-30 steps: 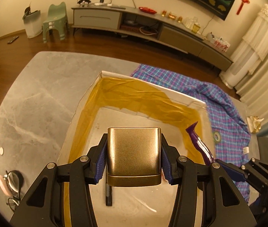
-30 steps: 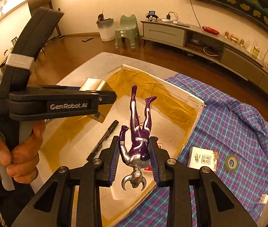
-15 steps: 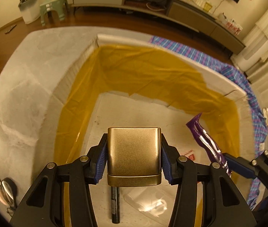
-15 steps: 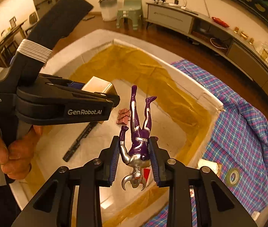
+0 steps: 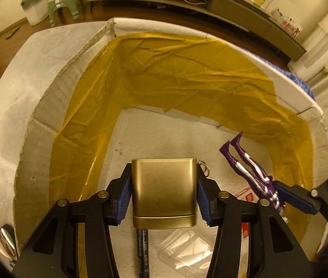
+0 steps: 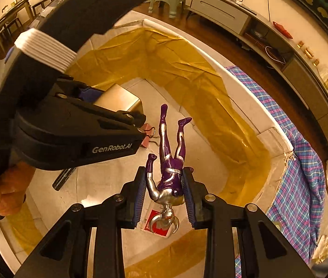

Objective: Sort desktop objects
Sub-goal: 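Open the left tool to drop the tin while the right tool releases the figurine inside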

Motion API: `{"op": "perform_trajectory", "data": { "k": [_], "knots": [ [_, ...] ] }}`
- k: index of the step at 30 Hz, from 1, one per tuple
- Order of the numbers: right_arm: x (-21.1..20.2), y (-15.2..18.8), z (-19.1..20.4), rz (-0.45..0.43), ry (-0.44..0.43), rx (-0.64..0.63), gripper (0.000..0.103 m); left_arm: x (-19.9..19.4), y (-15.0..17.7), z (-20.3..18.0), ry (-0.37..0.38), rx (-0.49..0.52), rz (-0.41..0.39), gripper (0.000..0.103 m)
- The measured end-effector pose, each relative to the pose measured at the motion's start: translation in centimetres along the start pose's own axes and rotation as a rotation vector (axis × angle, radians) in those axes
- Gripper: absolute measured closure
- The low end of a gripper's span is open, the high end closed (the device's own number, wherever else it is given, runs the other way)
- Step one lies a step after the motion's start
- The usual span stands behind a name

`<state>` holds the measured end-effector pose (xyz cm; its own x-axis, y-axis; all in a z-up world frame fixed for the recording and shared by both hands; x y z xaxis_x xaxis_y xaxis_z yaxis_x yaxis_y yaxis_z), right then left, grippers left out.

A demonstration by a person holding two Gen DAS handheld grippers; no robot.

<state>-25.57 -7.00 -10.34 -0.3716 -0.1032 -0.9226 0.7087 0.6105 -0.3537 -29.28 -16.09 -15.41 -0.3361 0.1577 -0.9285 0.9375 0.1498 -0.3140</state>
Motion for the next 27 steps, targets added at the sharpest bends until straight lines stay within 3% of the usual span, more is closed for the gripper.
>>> {"op": "perform_trajectory", "data": {
  "k": [11,17,23,27],
  "knots": [
    [-2.2,1.3,-0.3,-0.052,-0.024,0.047,0.057,-2.4,0.1,-0.1,0.03,-0.013,-0.024,0.05],
    [-5.3,3.5,-1.8,-0.131,-0.107,0.12,0.055,-6.3,0.7,-0.8,0.033,-0.006,-0.095,0.05],
    [-9.3,6.4,-3.9,-0.253,-0.224,0.225,0.055,-10.1,2.7,-4.3,0.049,0.075,-0.168,0.05],
    [-11.1,9.2,-4.9,-0.304,-0.227,0.27,0.055,-12.4,4.7,-7.5,0.094,0.136,-0.207,0.05]
  ]
}}
Point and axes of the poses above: each gripper's, at about its wrist camera, not at the fingertips, and x roughly the way its jaws point, z to its left, y to its underside, the point moved 3 cm from there along x, roughly the way its jaws point, and after that the axes turned 2 degrees about y, right-handed, at the moved point
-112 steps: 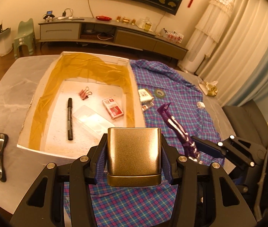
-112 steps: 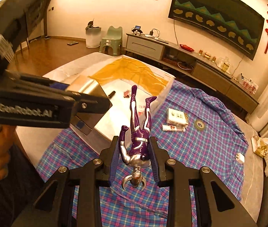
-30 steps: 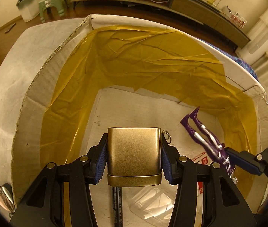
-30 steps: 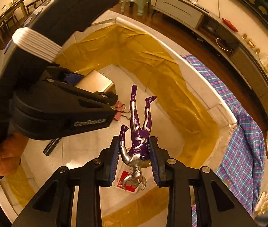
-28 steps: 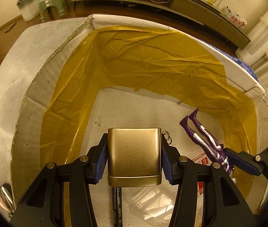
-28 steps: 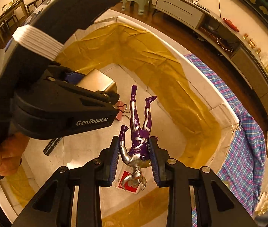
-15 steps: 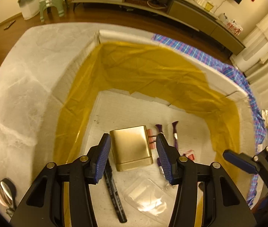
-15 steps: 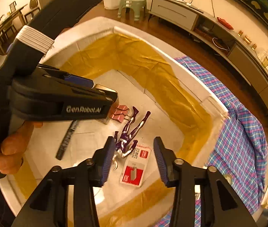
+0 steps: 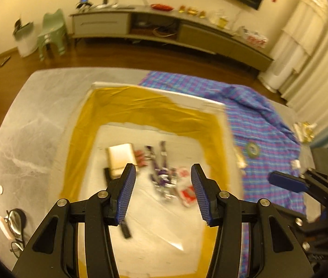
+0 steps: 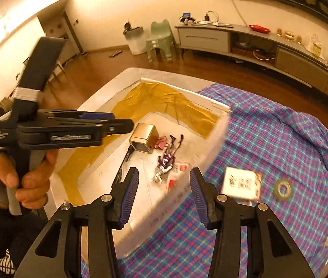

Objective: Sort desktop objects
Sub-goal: 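Open the left tool to drop the tin while the right tool releases the figurine inside, then move the right tool to the small white labelled box and grasp it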

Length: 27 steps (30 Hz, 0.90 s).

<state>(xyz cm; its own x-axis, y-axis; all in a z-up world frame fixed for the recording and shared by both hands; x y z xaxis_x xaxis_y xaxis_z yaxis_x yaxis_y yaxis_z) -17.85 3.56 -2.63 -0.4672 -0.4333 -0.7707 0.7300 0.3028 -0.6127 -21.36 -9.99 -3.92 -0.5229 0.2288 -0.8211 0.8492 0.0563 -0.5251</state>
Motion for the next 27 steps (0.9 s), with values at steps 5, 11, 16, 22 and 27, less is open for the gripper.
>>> {"op": "perform_trajectory", "data": {
  "k": [5,11,16,22,27],
  "knots": [
    [-3.0,3.4,-3.1,-0.047,0.045,0.065,0.055,-1.4,1.7,-4.9,0.055,0.107,-0.026,0.05],
    [-4.5,8.2,-7.2,-0.063,0.065,0.183,0.054,-1.7,4.3,-10.6,0.074,0.25,-0.025,0.05],
    [-4.5,11.7,-10.2,-0.054,0.111,0.241,0.052,-0.6,5.7,-13.6,0.056,0.316,0.01,0.05],
    [-5.2,14.2,-16.6,-0.07,0.227,0.347,0.048,1.7,5.2,-17.1,0.06,0.355,0.059,0.05],
    [-6.9,15.7,-24.2,-0.085,0.391,0.451,0.045,5.2,3.8,-19.0,0.011,0.366,0.109,0.05]
  ]
}}
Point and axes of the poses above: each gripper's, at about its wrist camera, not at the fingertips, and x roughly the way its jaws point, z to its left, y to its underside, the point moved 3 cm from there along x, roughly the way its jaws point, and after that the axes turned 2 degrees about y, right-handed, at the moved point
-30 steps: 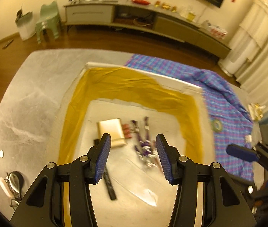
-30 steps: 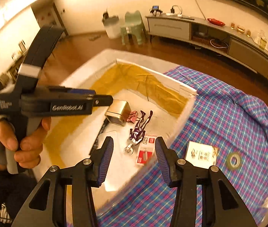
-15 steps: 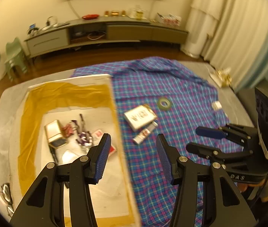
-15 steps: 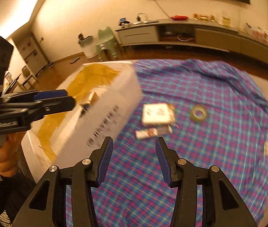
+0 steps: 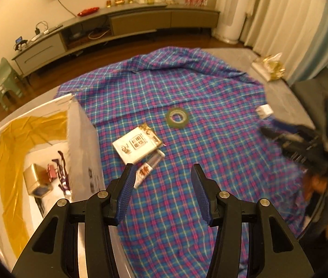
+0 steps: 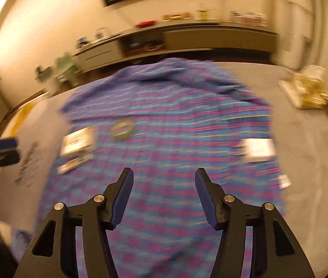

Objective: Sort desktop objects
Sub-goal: 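Move the right tool to the small white labelled box and grasp it, then grasp the green tape roll with the left tool while the right tool holds the white box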

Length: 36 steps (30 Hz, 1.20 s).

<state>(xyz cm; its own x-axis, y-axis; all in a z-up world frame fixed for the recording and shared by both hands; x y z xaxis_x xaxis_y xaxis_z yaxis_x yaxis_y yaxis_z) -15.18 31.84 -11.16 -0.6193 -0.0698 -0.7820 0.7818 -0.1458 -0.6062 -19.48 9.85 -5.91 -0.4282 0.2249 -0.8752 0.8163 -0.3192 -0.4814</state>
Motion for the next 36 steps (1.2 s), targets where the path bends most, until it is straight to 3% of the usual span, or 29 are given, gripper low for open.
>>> {"op": "perform_trajectory", "data": {
  "k": [6,12,16,19,25,29,32,36],
  "knots": [
    [2.5,-1.3,-8.5,0.009,0.121,0.079,0.044,3.3,-2.1,0.4,-0.04,-0.022,0.054,0.05],
    [5.2,-2.2,-11.1,0.027,0.128,0.041,0.045,7.1,-3.3,1.0,-0.107,-0.012,0.102,0.05],
    [6.9,-2.3,-10.6,0.047,0.079,-0.005,0.055,9.5,-3.6,2.1,-0.143,-0.038,0.143,0.05],
    [6.7,-2.6,-9.8,0.03,0.11,-0.054,0.056,10.9,-3.6,2.9,-0.142,-0.071,0.164,0.05],
    [3.9,-3.3,-9.2,-0.04,0.093,-0.041,0.056,12.2,-3.6,4.2,-0.131,-0.126,0.172,0.05],
    [2.0,-3.3,-7.9,-0.065,0.049,-0.045,0.056,12.3,-3.6,4.0,-0.081,-0.149,0.182,0.05],
    [0.3,-3.7,-6.2,-0.104,0.039,-0.071,0.056,12.8,-3.6,3.6,-0.067,-0.176,0.19,0.039],
    [-2.1,-3.9,-4.2,-0.159,0.018,-0.097,0.056,13.0,-3.8,2.8,-0.087,-0.181,0.181,0.038]
  ]
}}
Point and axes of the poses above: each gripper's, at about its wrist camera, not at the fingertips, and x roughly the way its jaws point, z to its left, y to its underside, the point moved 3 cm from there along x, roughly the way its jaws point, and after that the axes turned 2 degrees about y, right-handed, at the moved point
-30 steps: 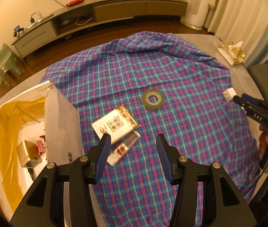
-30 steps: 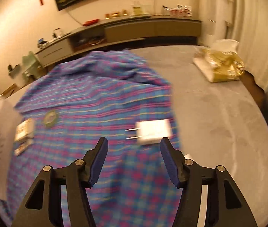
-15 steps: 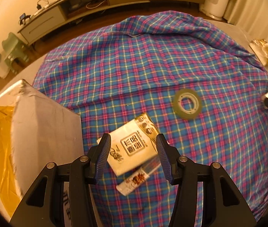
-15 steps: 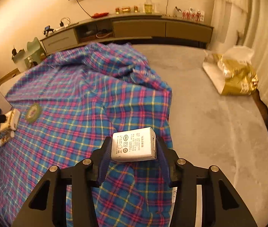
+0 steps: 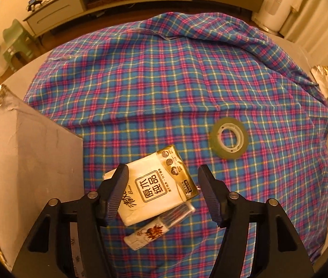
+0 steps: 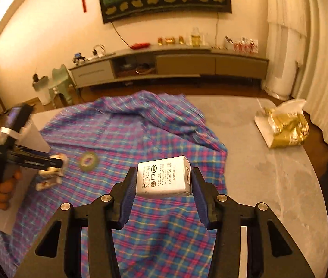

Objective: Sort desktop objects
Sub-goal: 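Grasp the green tape roll with the left tool while the right tool holds the white box, then carry the tape roll in the left tool and white box in the right tool to the cardboard box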

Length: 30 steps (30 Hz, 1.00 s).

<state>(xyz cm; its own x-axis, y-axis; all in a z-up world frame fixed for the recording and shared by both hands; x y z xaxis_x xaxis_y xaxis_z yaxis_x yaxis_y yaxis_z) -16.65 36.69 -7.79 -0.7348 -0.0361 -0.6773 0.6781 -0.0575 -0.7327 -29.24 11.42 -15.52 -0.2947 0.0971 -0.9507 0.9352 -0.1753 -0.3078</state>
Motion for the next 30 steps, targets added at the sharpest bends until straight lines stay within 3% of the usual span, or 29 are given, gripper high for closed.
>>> {"op": "perform_trajectory", "data": {
  "k": [5,9,11,18,23,25,30],
  "knots": [
    [-1.6,0.1,2.7,-0.014,-0.068,-0.037,0.055,-0.3,0.0,-2.1,-0.124,0.132,-0.028,0.038],
    [-1.8,0.0,4.0,-0.016,-0.097,-0.045,0.055,-3.2,-1.7,-4.9,-0.013,0.118,-0.106,0.038],
    [-1.6,0.1,4.1,-0.008,-0.092,-0.045,0.055,-3.1,-2.1,-6.3,0.006,0.134,-0.104,0.038],
    [-0.7,0.9,3.5,0.022,-0.086,-0.039,0.056,2.8,-2.3,-8.1,-0.034,0.151,0.001,0.038],
    [-0.4,1.2,3.9,0.031,-0.093,-0.056,0.056,2.8,-2.9,-7.2,-0.007,0.101,-0.024,0.039],
    [-0.2,1.3,4.0,0.034,-0.096,-0.058,0.056,2.5,-2.8,-7.2,0.006,0.112,-0.031,0.053],
    [-0.4,1.3,4.2,0.031,-0.098,-0.057,0.056,1.2,-2.4,-6.4,-0.01,0.096,-0.043,0.053]
  ]
}}
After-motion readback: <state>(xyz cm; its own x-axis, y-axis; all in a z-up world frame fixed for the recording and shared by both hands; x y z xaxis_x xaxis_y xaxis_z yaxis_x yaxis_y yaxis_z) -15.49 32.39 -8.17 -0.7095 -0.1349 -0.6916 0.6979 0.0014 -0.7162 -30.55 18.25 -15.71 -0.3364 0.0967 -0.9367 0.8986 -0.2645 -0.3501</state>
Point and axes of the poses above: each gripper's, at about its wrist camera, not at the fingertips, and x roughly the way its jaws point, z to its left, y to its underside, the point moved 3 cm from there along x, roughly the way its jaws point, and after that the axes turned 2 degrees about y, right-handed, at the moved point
